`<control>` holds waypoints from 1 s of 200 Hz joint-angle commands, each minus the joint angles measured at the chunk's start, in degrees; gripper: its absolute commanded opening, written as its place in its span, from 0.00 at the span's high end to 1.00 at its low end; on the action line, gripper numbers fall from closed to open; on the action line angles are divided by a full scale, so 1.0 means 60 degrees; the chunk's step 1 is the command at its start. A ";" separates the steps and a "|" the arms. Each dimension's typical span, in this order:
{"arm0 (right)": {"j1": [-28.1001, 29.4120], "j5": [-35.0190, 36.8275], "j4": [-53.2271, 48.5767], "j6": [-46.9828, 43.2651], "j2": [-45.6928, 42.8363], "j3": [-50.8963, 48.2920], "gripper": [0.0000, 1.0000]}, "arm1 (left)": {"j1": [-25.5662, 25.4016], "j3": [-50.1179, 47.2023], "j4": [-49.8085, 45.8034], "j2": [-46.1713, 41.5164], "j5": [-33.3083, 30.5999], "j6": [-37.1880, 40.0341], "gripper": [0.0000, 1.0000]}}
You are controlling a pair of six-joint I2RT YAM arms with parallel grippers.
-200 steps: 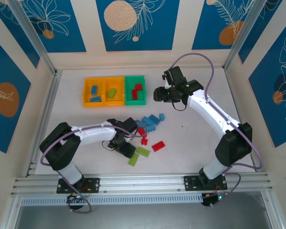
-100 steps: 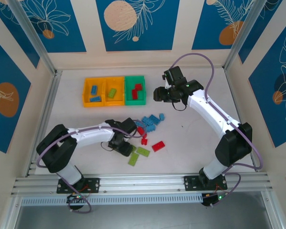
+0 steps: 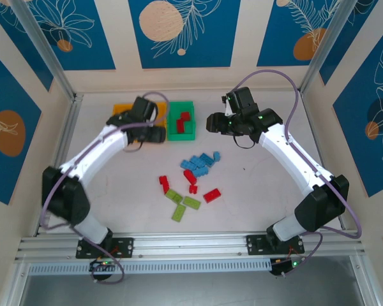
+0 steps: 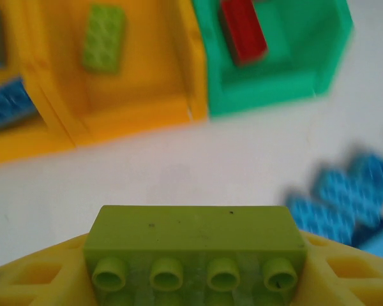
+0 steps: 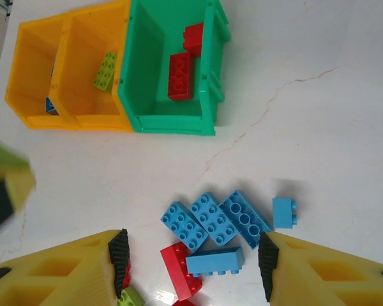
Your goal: Sort the legos into containers by color
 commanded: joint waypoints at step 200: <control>-0.0294 -0.0283 -0.0337 0.0839 0.0232 -0.2171 0.39 | 0.0938 -0.0192 0.2717 -0.2604 0.3891 0.2220 0.21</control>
